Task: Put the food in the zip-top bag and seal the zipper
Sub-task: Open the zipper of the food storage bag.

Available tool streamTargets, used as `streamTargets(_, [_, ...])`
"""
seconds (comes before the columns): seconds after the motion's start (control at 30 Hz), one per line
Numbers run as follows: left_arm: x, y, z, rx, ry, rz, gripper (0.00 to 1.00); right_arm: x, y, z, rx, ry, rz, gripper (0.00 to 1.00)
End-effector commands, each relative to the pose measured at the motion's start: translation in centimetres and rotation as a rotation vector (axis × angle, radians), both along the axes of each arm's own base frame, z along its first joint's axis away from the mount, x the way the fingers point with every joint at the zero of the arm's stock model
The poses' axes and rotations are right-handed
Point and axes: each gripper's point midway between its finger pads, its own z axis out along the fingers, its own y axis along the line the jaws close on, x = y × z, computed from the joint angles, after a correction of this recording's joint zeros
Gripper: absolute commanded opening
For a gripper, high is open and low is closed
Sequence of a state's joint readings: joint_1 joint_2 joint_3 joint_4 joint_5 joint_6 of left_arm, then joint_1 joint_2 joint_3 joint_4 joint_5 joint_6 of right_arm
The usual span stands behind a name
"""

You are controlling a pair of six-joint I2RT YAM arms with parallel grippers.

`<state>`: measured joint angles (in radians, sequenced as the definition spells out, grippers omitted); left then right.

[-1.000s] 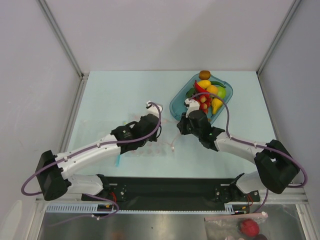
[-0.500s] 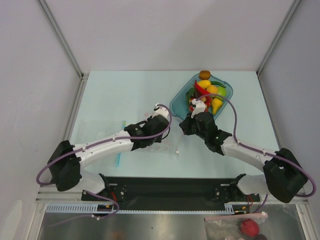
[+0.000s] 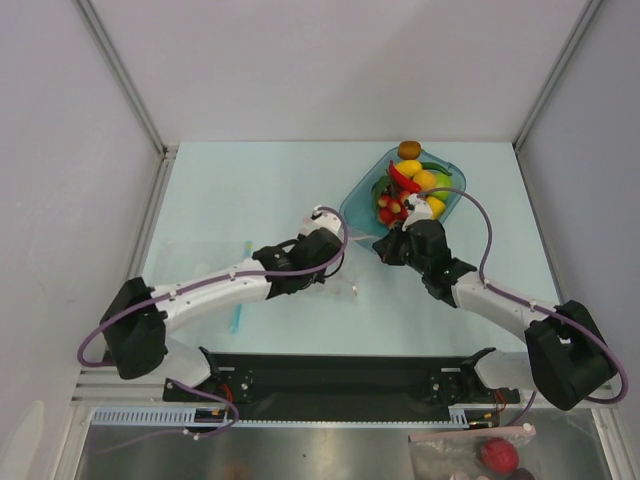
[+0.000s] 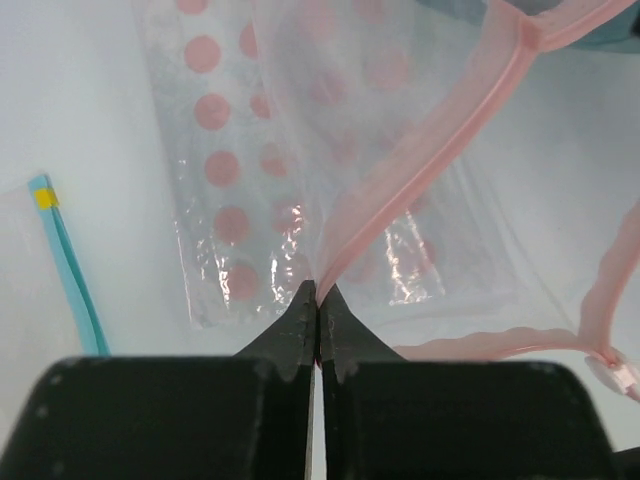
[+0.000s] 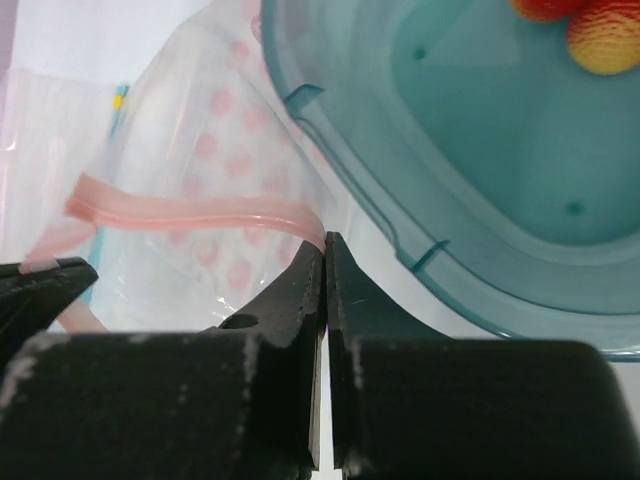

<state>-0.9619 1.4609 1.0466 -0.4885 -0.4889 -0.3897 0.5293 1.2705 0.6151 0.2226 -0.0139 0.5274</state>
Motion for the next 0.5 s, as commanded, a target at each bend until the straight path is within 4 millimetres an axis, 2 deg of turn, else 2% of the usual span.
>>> streamTargets(0.0, [0.4, 1.0, 4.1, -0.037, -0.100, 0.018, 0.00, 0.2, 1.4, 2.1, 0.062, -0.059, 0.049, 0.00])
streamTargets(0.07, [0.3, 1.5, 5.4, -0.028, -0.127, 0.040, 0.00, -0.3, 2.9, 2.2, 0.056, -0.080, 0.110, 0.00])
streamTargets(0.1, [0.1, 2.4, 5.9, -0.005, -0.137, 0.062, 0.00, -0.5, 3.4, 2.1, 0.045, -0.084, 0.130, 0.03])
streamTargets(0.17, [0.0, 2.6, 6.6, -0.015, -0.151, 0.071, 0.00, -0.7, 5.0, 2.5, 0.029, -0.101, 0.189, 0.15])
streamTargets(0.2, [-0.2, 2.5, 6.9, -0.035, -0.151, 0.063, 0.00, -0.7, 5.5, 2.4, 0.024, -0.096, 0.208, 0.30])
streamTargets(0.23, [-0.4, 2.4, 6.7, -0.043, -0.146, 0.052, 0.00, -0.8, 5.9, 2.6, 0.030, -0.099, 0.227, 0.36])
streamTargets(0.3, [-0.4, 1.9, 6.5, -0.056, -0.144, 0.036, 0.00, -0.8, 6.0, 2.8, 0.033, -0.108, 0.236, 0.48])
streamTargets(0.47, [0.6, 2.2, 5.1, 0.038, -0.135, 0.076, 0.00, -1.1, 5.5, 3.5, 0.016, -0.137, 0.241, 0.69])
